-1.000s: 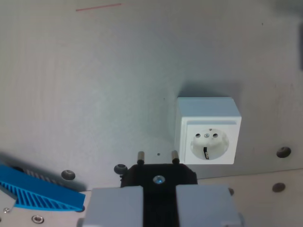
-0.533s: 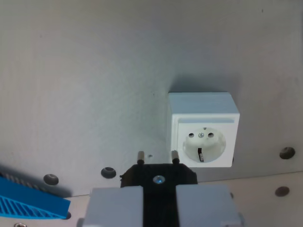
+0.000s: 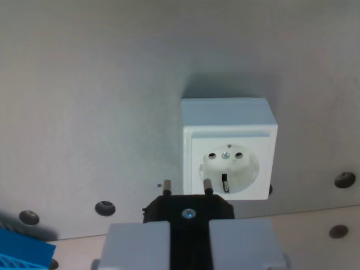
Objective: Move above the white socket
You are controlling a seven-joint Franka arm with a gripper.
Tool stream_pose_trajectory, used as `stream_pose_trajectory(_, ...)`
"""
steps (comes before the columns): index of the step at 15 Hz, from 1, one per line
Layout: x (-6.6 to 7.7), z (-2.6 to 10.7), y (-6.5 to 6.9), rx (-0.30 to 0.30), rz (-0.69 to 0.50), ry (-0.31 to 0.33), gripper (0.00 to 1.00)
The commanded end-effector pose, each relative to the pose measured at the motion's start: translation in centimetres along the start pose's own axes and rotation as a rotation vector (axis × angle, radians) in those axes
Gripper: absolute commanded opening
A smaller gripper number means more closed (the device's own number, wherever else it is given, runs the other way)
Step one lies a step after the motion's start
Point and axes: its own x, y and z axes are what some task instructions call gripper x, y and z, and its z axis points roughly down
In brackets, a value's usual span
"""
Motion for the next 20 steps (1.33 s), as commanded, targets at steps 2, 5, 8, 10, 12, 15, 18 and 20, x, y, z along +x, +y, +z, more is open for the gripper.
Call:
stream_pose_trajectory(2, -0.9, 1.8, 1.1, 0.024, -0.003, 0.102, 0.00)
stream_pose_trajectory(5, -1.4, 3.0, 1.6, 0.026, -0.004, 0.092, 0.00)
stream_pose_trajectory(8, -1.8, 3.9, 2.0, 0.032, -0.001, 0.090, 0.00)
stream_pose_trajectory(10, -2.1, 4.4, 2.2, 0.038, -0.001, 0.094, 0.00)
stream_pose_trajectory(12, -2.4, 4.8, 2.4, 0.042, -0.002, 0.101, 0.00)
stream_pose_trajectory(15, -2.9, 5.3, 2.7, 0.046, -0.002, 0.102, 0.00)
stream_pose_trajectory(18, -3.2, 5.6, 2.9, 0.047, -0.001, 0.104, 0.00)
stream_pose_trajectory(20, -3.4, 5.8, 3.0, 0.047, 0.001, 0.102, 0.00)
